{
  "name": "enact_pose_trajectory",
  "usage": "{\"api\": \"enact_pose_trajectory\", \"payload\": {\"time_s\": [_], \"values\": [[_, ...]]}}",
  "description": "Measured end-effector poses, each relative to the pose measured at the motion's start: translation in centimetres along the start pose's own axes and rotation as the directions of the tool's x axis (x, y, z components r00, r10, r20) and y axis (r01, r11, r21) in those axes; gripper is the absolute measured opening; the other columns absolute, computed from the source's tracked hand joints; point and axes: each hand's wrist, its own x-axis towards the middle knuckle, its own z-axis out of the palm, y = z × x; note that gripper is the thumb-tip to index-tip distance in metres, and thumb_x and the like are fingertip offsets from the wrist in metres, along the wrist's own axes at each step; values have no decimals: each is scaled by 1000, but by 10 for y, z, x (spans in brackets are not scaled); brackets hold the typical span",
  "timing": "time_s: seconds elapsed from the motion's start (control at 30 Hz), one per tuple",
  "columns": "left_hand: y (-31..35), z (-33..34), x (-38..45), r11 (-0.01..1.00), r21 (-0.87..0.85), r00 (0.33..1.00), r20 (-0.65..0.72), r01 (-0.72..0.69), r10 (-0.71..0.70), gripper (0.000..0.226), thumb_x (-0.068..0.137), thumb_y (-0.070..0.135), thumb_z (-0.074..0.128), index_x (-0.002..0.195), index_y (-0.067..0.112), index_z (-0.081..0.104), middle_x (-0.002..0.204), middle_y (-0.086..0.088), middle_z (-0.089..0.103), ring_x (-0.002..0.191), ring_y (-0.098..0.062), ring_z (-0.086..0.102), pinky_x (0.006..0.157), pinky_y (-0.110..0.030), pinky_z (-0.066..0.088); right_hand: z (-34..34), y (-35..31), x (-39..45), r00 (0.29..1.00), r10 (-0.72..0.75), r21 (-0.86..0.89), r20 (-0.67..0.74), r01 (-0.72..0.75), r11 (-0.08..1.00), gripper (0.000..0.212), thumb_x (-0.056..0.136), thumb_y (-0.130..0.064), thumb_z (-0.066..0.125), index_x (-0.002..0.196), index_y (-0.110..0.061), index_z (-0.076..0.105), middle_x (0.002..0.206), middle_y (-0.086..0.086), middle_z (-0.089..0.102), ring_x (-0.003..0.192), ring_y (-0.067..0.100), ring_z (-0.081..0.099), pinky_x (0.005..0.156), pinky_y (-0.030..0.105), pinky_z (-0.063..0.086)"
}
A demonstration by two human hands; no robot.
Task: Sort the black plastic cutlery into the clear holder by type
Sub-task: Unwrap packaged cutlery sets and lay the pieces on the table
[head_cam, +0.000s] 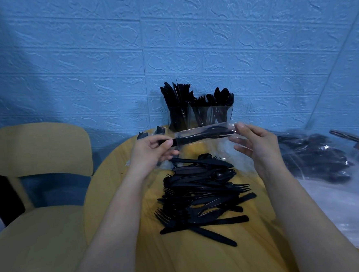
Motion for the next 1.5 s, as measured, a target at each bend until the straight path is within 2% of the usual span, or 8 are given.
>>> {"api": "enact_pose_trajectory", "payload": {"time_s": [0.37,0.63,0.8,0.97,1.17,1.3,1.4,1.5], "values": [[-7,-18,10,998,13,984,-168,-65,67,13,89,-1,59,85,11,62,83,-9,66,62,-4,68,62,-12,54,-22,-4,11,920,-65,328,-388,203,922,11,90,-12,64,79,-9,65,65,-4,69,71,12,70,65,20,54],[-17,-8,11,966,249,991,-98,-67,94,18,88,1,62,78,16,61,75,0,67,66,-3,66,71,-16,54,-10,7,8,882,-376,-135,-285,351,927,18,93,-28,60,96,-13,70,92,-4,72,94,7,68,85,20,51],[-23,-16,12,952,304,981,-167,-41,96,22,88,0,61,76,18,59,74,2,65,74,-13,66,80,-31,53,-13,3,8,788,-420,3,-450,472,882,15,96,-18,55,101,-9,66,96,-1,70,100,11,67,89,24,52],[-19,-6,8,942,331,998,-15,-51,59,15,87,6,64,80,19,61,82,-2,70,76,-8,67,80,-26,53,-12,13,9,920,-393,-381,-4,362,851,11,93,-27,59,97,-24,69,101,-8,69,99,7,63,91,29,50],[-22,0,6,787,603,979,204,-128,3,12,81,19,73,78,27,65,84,12,65,85,-4,59,77,-15,45,-7,33,7,905,-227,-811,359,423,405,34,95,-42,49,113,-19,66,118,-5,62,109,13,54,89,25,36],[-19,-7,4,745,656,939,320,-123,-127,12,78,31,74,88,27,68,93,16,64,90,-1,55,72,-8,40,-7,37,10,909,-100,-901,405,415,124,53,95,-57,32,118,-23,64,125,-6,62,122,15,49,117,42,11],[-15,-13,6,810,585,974,207,-46,-95,11,85,37,64,91,29,66,92,12,65,85,-2,56,68,-14,40,-7,39,11,915,-166,-916,368,388,104,54,94,-59,30,116,-23,65,123,-6,62,126,14,45,116,44,-3],[-26,-29,19,823,567,984,-156,24,79,8,89,22,64,98,22,65,97,7,62,90,-11,57,73,-22,42,-5,38,11,882,-321,-903,345,405,141,49,96,-55,35,111,-23,68,118,-6,64,123,16,47,117,42,3]]}}
